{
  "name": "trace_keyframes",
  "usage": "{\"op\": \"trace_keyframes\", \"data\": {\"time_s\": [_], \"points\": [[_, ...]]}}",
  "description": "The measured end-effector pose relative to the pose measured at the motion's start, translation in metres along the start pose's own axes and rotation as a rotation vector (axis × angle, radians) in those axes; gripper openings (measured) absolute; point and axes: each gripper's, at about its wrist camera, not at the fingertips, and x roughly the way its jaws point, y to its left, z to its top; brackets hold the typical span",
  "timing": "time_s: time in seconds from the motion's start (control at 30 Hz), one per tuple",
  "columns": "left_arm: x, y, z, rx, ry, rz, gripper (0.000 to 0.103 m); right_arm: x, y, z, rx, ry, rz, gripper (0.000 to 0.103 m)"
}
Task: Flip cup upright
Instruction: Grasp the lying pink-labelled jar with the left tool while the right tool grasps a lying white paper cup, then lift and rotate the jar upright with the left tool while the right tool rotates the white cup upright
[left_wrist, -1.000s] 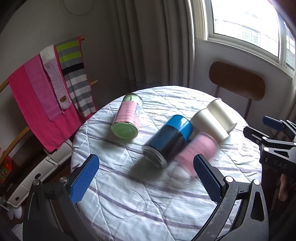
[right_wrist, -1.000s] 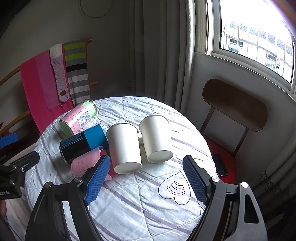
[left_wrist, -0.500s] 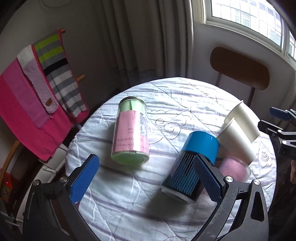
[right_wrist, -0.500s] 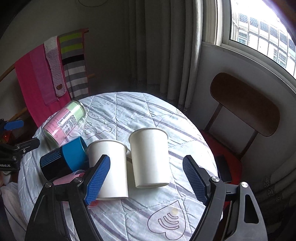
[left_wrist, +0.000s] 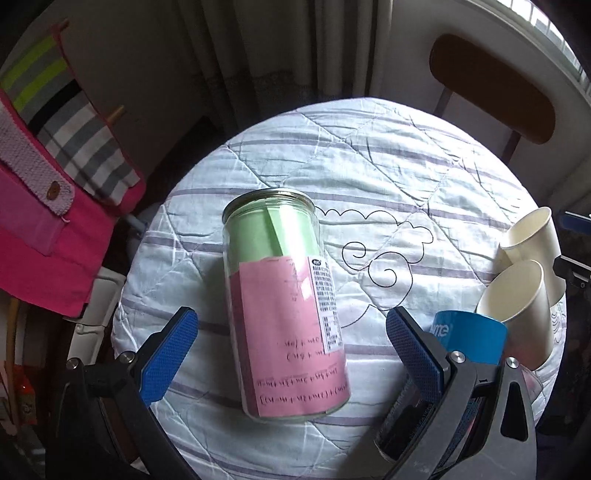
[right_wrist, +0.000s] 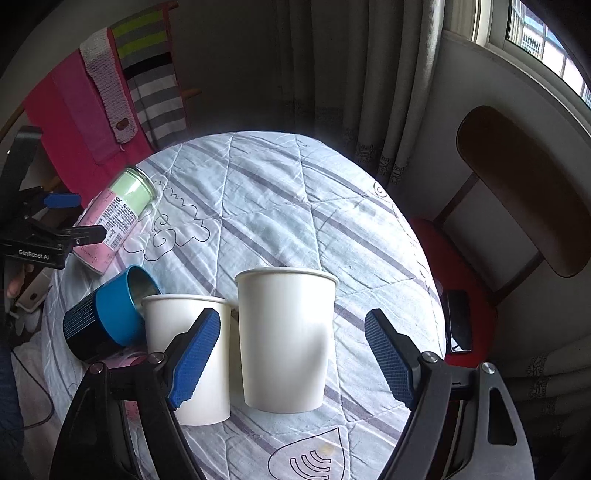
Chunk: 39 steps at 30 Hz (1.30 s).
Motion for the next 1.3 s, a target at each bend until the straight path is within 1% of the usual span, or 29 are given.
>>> {"op": "trace_keyframes", "data": {"time_s": [0.03,0.1,0.13,0.17,0.23,0.33,0.37,0.43,0.53,0.6,0.67,0.7,0.73,0.77,0.9,0.97,1.03,1.13,1.23,1.3], "points": [[0.005,0.001,0.006,0.003,0.019,-0.009,0.103,0.005,-0.002,0.003,0.003,0.032,0.018,0.082],[0.019,0.004,0.02,0.013,0.087,-0.028,0.103,0.015,-0.006,0.009,0.006,0.092,0.046,0.082],[0.026,0.006,0.025,0.012,0.113,-0.03,0.103,0.02,-0.007,0.011,0.006,0.121,0.053,0.082],[0.033,0.006,0.031,0.016,0.148,-0.016,0.103,0.026,-0.008,0.013,0.006,0.152,0.06,0.082],[0.037,0.005,0.038,0.03,0.167,0.014,0.103,0.033,-0.01,0.017,0.007,0.185,0.067,0.082],[0.05,0.001,0.048,0.065,0.227,0.007,0.103,0.042,-0.011,0.022,0.002,0.236,0.08,0.082],[0.055,-0.001,0.05,0.078,0.249,0.017,0.103,0.044,-0.011,0.024,-0.007,0.253,0.089,0.082],[0.06,-0.002,0.054,0.096,0.268,0.042,0.103,0.048,-0.011,0.027,-0.013,0.283,0.095,0.082],[0.066,0.0,0.056,0.102,0.293,0.042,0.103,0.055,-0.013,0.032,-0.018,0.319,0.103,0.082],[0.071,0.002,0.058,0.116,0.304,0.059,0.103,0.06,-0.012,0.034,-0.028,0.343,0.11,0.081],[0.075,0.007,0.059,0.122,0.309,0.067,0.096,0.066,-0.014,0.037,-0.024,0.372,0.124,0.071],[0.076,0.009,0.059,0.12,0.311,0.067,0.085,0.068,-0.014,0.037,-0.022,0.383,0.136,0.071],[0.078,0.011,0.058,0.117,0.316,0.064,0.077,0.07,-0.014,0.037,-0.025,0.384,0.138,0.071],[0.078,0.013,0.057,0.112,0.315,0.059,0.078,0.07,-0.014,0.038,-0.027,0.38,0.141,0.071],[0.073,0.017,0.055,0.124,0.257,0.06,0.077,0.068,-0.016,0.037,-0.036,0.359,0.152,0.07],[0.064,0.017,0.051,0.134,0.204,0.063,0.077,0.064,-0.016,0.036,-0.045,0.335,0.152,0.069],[0.051,0.015,0.044,0.142,0.135,0.071,0.077,0.058,-0.016,0.033,-0.055,0.298,0.149,0.069],[0.029,0.015,0.031,0.137,0.011,0.098,0.077,0.044,-0.02,0.026,-0.073,0.194,0.142,0.069],[0.009,0.018,0.013,0.102,-0.106,0.107,0.077,0.033,-0.024,0.016,-0.073,0.091,0.15,0.069],[-0.005,0.02,-0.004,0.075,-0.203,0.131,0.077,0.029,-0.027,0.009,-0.069,0.016,0.15,0.069]]}}
